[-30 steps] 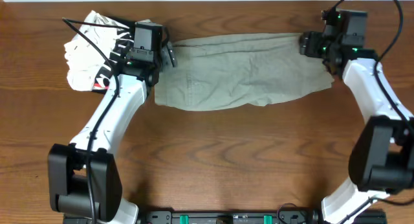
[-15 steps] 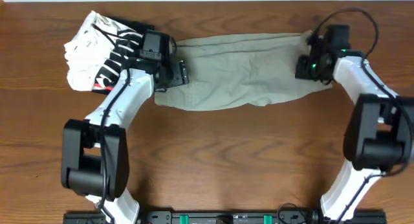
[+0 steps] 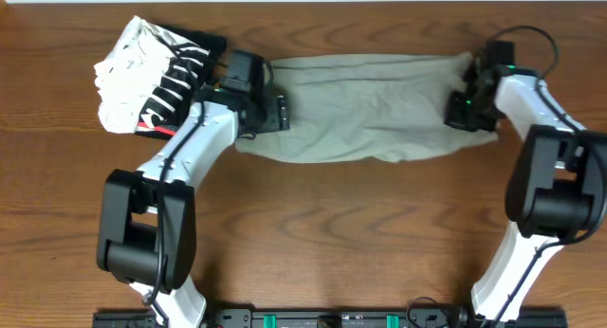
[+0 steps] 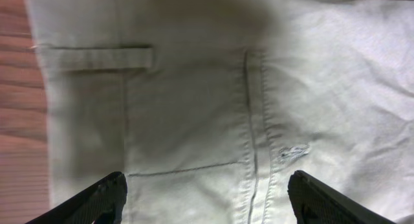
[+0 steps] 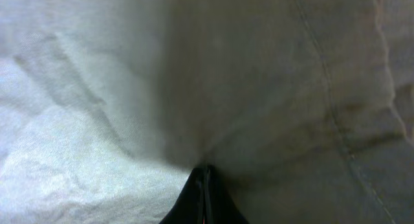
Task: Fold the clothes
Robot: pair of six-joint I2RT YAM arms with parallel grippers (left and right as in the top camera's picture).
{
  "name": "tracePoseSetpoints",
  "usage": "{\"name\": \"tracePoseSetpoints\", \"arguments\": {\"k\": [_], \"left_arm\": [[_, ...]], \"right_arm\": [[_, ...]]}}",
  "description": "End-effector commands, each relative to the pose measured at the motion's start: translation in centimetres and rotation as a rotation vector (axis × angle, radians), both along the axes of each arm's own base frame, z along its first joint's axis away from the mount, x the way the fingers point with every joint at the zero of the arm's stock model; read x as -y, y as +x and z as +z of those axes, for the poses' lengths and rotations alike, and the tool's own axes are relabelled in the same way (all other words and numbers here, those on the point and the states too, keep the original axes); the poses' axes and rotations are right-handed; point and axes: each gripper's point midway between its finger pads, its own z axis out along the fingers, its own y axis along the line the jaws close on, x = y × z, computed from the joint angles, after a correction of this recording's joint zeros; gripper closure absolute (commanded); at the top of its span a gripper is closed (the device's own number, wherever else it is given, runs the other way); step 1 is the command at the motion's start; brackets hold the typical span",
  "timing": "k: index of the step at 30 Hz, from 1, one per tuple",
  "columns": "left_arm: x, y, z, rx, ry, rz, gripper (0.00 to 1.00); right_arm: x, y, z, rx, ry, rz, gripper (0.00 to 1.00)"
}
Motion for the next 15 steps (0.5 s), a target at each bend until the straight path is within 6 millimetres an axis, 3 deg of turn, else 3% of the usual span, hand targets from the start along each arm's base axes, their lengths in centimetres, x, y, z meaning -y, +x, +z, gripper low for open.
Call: {"name": "tracePoseSetpoints", "arguments": {"k": [1,5,9,12,15], "left_arm": [[1.6,-0.5,1.8,0.046,-0.005,-0.056,0.18],[2.8,-0.9,3.7,0.102,0.017,-0.082,0.16],[3.4,-1.4,5.6,0.158,0.061,-0.093,0.14],[3.6,-1.9,6.4,0.170,0.076,-0.095,0.14],[3.3,-2.3,6.3,0.157,0.085,-0.086,0.13]], "right_arm": [[6.0,-8.5,-6.5,-0.333,-0.186,-0.104,0.99],[7.9,-9.9,-6.0,-0.375,-0.221,-0.169,0.99],[8.5,-9.3,-4.5,-0.337,-0.224,-0.156,0.99],[8.4,-8.2,-2.3,-0.271,-0.223,-0.128,0.99],[7.0,-6.3,1.3,-0.138,-0.146,-0.091,0.99]]}}
